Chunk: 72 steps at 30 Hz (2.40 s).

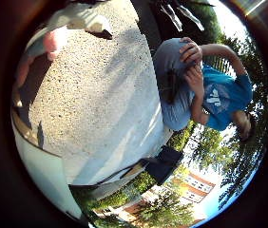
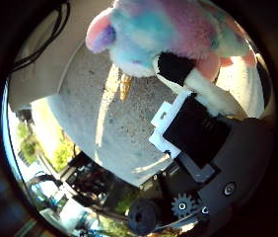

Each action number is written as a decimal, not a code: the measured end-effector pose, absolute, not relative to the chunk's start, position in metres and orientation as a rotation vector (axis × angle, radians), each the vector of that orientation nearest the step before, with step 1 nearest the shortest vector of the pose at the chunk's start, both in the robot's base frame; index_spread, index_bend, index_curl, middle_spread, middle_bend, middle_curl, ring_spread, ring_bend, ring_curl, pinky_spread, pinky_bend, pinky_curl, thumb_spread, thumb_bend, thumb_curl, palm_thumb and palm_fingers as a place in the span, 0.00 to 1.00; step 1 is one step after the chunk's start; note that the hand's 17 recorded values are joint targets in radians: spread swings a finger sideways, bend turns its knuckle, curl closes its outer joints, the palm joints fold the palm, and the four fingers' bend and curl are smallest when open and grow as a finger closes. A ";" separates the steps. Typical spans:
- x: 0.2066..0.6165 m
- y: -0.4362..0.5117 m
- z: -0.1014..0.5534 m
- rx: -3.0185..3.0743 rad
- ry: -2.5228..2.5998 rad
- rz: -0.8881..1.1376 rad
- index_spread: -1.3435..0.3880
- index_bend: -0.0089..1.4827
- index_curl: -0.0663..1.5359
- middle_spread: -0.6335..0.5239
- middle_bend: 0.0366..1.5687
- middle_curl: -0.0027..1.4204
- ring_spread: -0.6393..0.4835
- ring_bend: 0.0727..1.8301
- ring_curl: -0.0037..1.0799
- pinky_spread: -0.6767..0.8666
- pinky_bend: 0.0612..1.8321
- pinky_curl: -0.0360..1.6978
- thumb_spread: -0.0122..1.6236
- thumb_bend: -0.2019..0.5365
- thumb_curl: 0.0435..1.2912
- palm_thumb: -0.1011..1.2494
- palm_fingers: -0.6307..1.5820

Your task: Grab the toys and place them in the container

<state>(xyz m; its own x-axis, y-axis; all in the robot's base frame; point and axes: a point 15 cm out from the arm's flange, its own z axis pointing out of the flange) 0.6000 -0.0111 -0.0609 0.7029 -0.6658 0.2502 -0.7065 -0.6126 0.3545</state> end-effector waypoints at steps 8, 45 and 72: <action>0.600 -0.027 -0.011 2.452 -1.249 0.068 0.32 0.22 0.25 0.35 0.68 0.62 0.52 0.71 0.67 0.64 0.71 0.38 0.67 0.33 0.38 0.81 0.76; 0.540 0.273 0.217 2.911 -1.395 -0.145 0.02 0.33 0.76 0.38 0.88 0.75 0.46 0.86 0.78 0.52 0.85 0.59 0.70 0.25 0.53 0.79 0.60; 0.594 0.234 0.114 2.726 -1.723 -0.106 0.28 0.10 0.71 0.54 0.27 0.39 0.76 0.48 0.43 0.69 0.60 0.46 0.71 0.24 0.42 0.64 0.24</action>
<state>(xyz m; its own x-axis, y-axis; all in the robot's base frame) 0.5943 0.2340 0.1142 0.4285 -0.8979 -0.1007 -0.9035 -0.4271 -0.0365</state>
